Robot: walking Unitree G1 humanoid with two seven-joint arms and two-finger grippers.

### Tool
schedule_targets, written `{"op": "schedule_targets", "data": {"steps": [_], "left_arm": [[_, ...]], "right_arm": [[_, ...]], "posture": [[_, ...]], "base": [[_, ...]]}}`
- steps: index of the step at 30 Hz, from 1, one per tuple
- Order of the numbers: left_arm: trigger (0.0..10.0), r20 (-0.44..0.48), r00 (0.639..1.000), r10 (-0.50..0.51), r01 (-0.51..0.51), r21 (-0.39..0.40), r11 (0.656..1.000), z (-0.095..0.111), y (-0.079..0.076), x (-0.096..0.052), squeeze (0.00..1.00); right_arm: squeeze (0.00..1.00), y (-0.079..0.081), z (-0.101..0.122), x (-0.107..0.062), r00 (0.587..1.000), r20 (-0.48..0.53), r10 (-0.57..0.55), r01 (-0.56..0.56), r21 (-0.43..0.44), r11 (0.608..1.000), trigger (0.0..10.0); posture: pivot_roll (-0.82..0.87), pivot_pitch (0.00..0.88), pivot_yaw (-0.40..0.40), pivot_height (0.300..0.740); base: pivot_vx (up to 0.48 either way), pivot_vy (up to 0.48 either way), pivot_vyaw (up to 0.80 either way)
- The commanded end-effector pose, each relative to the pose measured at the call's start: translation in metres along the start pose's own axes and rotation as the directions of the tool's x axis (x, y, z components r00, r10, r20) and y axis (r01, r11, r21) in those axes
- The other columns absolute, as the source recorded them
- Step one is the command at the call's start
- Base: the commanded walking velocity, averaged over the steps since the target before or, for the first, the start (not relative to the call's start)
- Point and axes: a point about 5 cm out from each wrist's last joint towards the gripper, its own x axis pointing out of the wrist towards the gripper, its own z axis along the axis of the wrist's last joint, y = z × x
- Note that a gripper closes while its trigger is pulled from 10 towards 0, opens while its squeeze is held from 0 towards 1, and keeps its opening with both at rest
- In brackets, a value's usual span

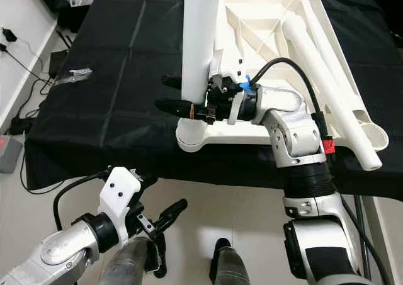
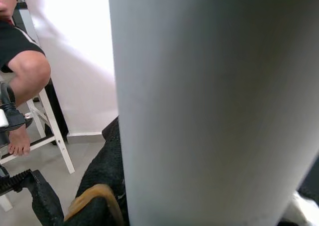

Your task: Building children table

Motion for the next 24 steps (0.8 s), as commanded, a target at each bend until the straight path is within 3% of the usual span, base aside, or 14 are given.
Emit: {"op": "schedule_targets", "data": {"steps": [1, 16, 24], "left_arm": [[10.0, -0.028, 1.000, -0.003, 0.003, -0.002, 1.000, -0.006, -0.001, -0.002, 0.00], [10.0, -0.020, 1.000, 0.005, -0.005, 0.001, 1.000, -0.004, 0.000, -0.001, 0.00], [10.0, -0.021, 1.000, 0.006, -0.006, 0.007, 1.000, -0.004, 0.003, 0.000, 0.00]], "right_arm": [[0.00, 0.005, -0.005, 0.003, 1.000, -0.021, 0.007, -0.007, 0.009, 1.000, 10.0], [0.00, 0.001, -0.015, 0.004, 0.988, -0.023, -0.151, 0.151, 0.028, 0.988, 10.0], [0.00, 0.011, -0.015, -0.004, 0.990, 0.019, -0.138, 0.136, 0.056, 0.989, 10.0]], "posture": [[0.21, 0.344, 0.020, 0.740], [0.20, 0.347, 0.014, 0.740], [0.20, 0.347, 0.018, 0.740]], "base": [[0.000, 0.000, 0.00], [0.000, 0.000, 0.00], [0.000, 0.000, 0.00]]}}
